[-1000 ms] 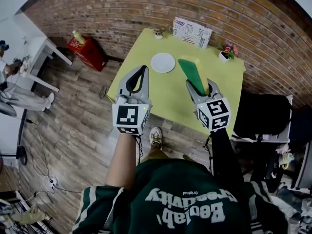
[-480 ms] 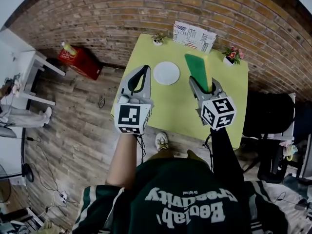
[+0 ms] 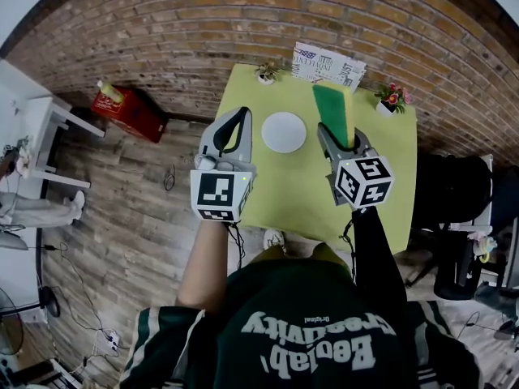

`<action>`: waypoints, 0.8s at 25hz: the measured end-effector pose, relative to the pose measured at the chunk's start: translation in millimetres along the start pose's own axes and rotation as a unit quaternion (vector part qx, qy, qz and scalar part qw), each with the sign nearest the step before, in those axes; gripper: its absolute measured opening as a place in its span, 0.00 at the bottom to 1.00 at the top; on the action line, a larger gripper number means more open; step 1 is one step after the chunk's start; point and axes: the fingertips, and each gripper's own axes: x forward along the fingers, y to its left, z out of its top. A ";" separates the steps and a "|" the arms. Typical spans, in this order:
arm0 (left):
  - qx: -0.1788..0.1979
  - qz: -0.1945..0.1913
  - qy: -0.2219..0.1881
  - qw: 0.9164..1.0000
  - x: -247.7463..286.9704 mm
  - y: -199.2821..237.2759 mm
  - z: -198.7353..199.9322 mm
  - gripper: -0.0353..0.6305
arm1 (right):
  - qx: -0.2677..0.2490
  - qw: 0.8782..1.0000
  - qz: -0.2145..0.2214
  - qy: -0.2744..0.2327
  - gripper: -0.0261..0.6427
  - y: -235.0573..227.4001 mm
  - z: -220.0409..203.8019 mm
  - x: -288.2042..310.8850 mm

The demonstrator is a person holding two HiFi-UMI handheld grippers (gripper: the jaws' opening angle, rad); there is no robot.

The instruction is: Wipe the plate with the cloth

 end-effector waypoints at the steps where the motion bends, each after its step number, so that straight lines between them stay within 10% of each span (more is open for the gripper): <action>1: 0.000 -0.001 0.000 1.000 1.6 2.9 -0.6 0.06 | -0.001 1.000 -0.002 -0.002 0.22 0.7 1.5 3.1; 20: 0.001 -0.004 0.004 1.000 12.9 33.2 -21.2 0.06 | -0.022 0.999 -0.021 0.032 0.20 8.7 -3.4 35.7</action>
